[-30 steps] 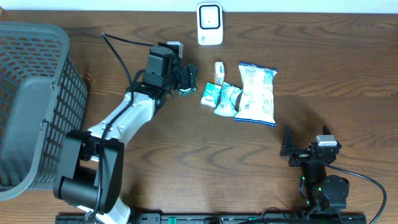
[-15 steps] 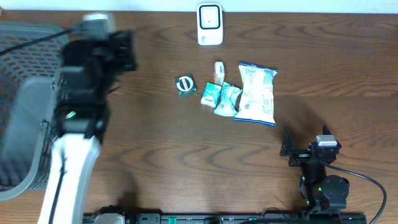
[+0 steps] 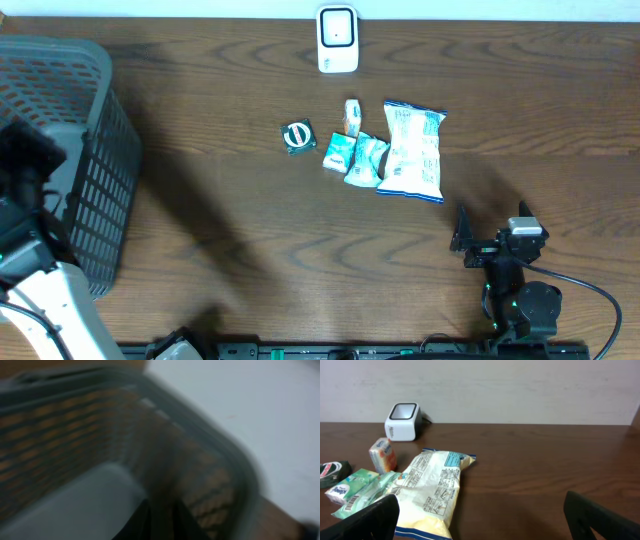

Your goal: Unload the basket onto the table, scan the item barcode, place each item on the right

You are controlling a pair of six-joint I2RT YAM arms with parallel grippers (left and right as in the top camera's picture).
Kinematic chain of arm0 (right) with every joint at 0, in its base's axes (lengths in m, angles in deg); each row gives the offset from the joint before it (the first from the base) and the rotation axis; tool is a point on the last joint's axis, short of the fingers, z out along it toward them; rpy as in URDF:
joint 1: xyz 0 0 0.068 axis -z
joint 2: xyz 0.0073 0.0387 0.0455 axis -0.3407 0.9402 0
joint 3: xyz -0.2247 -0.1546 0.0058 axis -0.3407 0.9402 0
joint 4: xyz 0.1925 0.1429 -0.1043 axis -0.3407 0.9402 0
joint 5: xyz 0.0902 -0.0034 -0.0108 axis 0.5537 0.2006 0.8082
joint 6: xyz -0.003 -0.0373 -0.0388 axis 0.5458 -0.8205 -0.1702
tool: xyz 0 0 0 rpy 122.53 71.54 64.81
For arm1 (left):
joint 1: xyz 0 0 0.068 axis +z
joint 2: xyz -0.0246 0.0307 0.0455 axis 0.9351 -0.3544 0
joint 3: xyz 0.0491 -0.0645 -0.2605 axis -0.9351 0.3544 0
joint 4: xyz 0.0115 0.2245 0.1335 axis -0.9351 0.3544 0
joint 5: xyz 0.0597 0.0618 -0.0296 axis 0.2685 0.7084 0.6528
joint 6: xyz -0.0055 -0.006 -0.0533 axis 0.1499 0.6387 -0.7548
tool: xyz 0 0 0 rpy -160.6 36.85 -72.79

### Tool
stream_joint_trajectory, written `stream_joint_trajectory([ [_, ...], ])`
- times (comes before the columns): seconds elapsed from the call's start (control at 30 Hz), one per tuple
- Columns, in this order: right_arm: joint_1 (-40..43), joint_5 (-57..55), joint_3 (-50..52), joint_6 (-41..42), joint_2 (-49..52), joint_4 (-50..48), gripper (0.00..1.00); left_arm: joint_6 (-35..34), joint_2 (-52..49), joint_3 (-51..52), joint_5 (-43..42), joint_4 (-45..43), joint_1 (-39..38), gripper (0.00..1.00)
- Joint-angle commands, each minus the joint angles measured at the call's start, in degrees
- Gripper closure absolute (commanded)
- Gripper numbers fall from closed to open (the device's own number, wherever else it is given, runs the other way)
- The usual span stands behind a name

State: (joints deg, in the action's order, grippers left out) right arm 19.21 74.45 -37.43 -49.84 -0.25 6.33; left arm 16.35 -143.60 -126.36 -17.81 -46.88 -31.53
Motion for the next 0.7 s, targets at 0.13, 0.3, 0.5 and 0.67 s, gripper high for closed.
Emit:
stream_joint_trajectory([
  [0.13, 0.72, -0.09, 0.15, -0.42, -0.2, 0.11, 0.01, 0.35, -1.42, -0.96, -0.15, 4.39, 3.32, 0.85],
  [0.3, 0.72, -0.09, 0.15, -0.42, -0.2, 0.09, 0.01, 0.37, -1.6, -0.94, -0.13, 9.31, 2.82, 0.85],
  [0.5, 0.72, -0.09, 0.15, -0.42, -0.2, 0.09, 0.01, 0.35, -2.89, -0.94, -3.69, 13.09, 2.82, 0.86],
  [0.67, 0.72, -0.07, 0.15, -0.42, -0.2, 0.09, 0.01, 0.31, -2.93, -0.94, -10.58, 13.29, 2.82, 0.86],
])
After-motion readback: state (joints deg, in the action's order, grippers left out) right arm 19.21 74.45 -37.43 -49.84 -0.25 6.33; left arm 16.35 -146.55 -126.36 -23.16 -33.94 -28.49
